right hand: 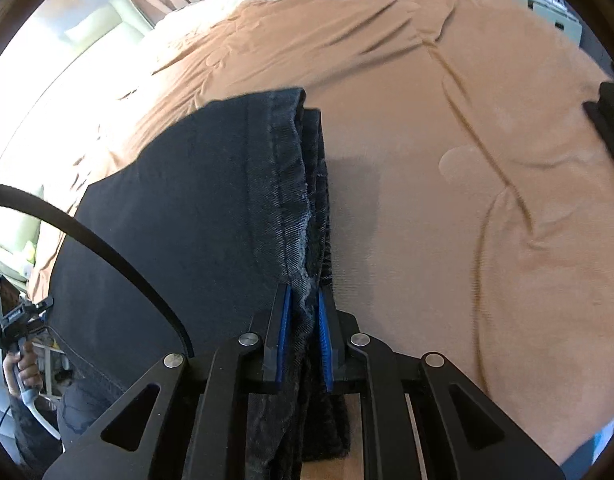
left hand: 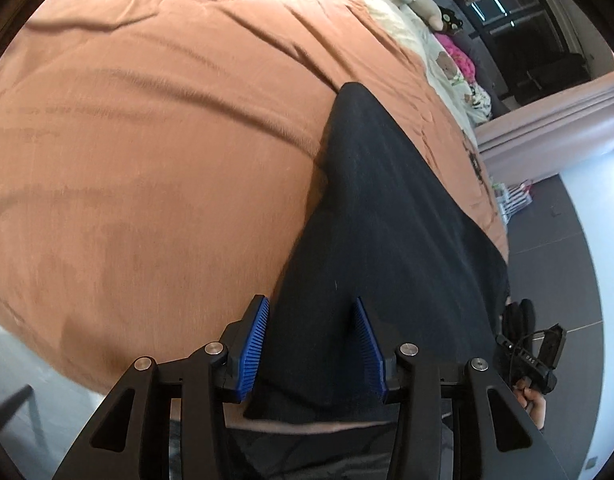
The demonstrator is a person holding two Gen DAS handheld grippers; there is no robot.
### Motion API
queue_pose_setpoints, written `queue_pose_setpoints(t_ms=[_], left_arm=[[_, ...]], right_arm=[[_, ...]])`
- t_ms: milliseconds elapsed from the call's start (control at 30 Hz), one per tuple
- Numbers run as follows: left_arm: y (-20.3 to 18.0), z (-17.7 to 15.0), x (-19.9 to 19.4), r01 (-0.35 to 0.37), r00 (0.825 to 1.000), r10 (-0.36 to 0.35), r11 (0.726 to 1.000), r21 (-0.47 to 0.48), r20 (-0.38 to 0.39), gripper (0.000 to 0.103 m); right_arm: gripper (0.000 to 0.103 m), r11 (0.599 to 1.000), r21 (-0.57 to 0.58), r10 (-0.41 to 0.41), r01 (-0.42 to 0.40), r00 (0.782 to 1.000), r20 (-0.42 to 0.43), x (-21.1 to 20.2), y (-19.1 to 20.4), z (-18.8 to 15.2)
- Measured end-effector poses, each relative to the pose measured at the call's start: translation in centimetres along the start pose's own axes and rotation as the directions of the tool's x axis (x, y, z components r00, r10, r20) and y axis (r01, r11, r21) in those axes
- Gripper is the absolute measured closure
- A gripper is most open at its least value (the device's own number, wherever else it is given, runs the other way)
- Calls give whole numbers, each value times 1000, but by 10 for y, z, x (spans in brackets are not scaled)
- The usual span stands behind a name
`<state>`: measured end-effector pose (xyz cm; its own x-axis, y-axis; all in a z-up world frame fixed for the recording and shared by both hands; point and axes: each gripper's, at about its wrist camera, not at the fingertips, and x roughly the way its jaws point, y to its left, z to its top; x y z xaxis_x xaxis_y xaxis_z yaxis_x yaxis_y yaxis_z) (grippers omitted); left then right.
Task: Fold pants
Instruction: 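Lower the hem onto the pants and open the right tool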
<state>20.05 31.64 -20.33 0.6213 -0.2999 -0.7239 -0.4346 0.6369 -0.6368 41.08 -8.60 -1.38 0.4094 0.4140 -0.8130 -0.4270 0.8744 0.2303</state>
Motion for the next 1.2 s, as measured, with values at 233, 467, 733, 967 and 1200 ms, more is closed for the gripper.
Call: queue_pose_setpoints(t_ms=[233, 467, 733, 967, 1200], left_arm=[[9, -14, -6, 77, 997, -76, 996, -49, 21, 74], [4, -22, -23, 115, 992, -112, 992, -43, 63, 85], [12, -23, -14, 126, 991, -120, 985, -118, 59, 64], [19, -22, -6, 182, 983, -175, 973, -141, 60, 58], [18, -17, 1, 219, 975, -208, 965, -147, 83, 58]], right_arm=[[91, 999, -40, 19, -15, 995, 98, -52, 25, -7], [91, 991, -118, 80, -67, 990, 115, -65, 73, -22], [91, 967, -208, 163, -150, 986, 48, -19, 136, -36], [91, 948, -239, 217, -210, 976, 2, 24, 175, -38], [91, 946, -234, 219, -223, 975, -40, 64, 188, -33]])
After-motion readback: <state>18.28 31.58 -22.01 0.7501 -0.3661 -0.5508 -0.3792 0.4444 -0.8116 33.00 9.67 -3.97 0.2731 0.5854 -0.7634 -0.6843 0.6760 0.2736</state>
